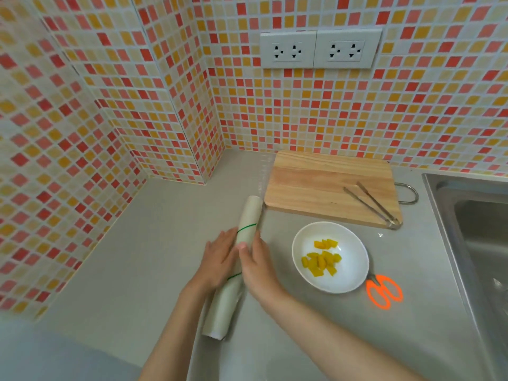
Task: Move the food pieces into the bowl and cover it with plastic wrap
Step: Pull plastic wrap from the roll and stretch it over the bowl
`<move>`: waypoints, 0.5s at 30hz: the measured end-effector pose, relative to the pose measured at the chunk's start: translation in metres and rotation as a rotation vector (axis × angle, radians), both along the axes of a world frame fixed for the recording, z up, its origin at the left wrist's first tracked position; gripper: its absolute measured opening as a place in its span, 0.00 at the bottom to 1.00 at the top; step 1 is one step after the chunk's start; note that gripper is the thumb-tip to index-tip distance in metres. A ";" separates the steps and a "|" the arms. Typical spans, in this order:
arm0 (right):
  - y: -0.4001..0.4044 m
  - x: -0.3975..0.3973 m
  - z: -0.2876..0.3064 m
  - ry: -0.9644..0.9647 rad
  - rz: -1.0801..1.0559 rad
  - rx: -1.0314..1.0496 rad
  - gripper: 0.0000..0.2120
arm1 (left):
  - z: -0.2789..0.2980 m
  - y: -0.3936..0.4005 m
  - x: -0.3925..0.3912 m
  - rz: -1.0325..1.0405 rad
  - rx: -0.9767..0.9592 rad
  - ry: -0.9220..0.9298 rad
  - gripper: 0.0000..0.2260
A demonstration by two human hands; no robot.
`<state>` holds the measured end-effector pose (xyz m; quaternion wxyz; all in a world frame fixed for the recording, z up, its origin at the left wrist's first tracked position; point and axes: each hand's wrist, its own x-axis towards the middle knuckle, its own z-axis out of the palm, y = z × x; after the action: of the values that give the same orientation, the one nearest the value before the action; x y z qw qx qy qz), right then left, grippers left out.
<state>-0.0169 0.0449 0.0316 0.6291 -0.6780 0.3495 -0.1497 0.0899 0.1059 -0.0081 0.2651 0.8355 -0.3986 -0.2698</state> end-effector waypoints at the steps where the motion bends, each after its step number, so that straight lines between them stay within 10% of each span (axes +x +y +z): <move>1: 0.010 0.003 -0.008 0.029 -0.040 0.085 0.20 | -0.005 0.003 -0.005 -0.031 -0.002 0.012 0.23; 7: 0.001 0.002 -0.012 0.027 -0.289 0.524 0.12 | -0.007 0.000 -0.020 0.029 -0.128 0.105 0.25; 15: -0.021 -0.008 0.016 -0.172 -0.430 0.425 0.07 | 0.035 -0.011 -0.035 0.196 -0.547 0.514 0.23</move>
<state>-0.0245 0.0240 0.0474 0.7380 -0.4267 0.4537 -0.2595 0.0554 0.0952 0.0271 0.5940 0.6732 -0.2945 -0.3274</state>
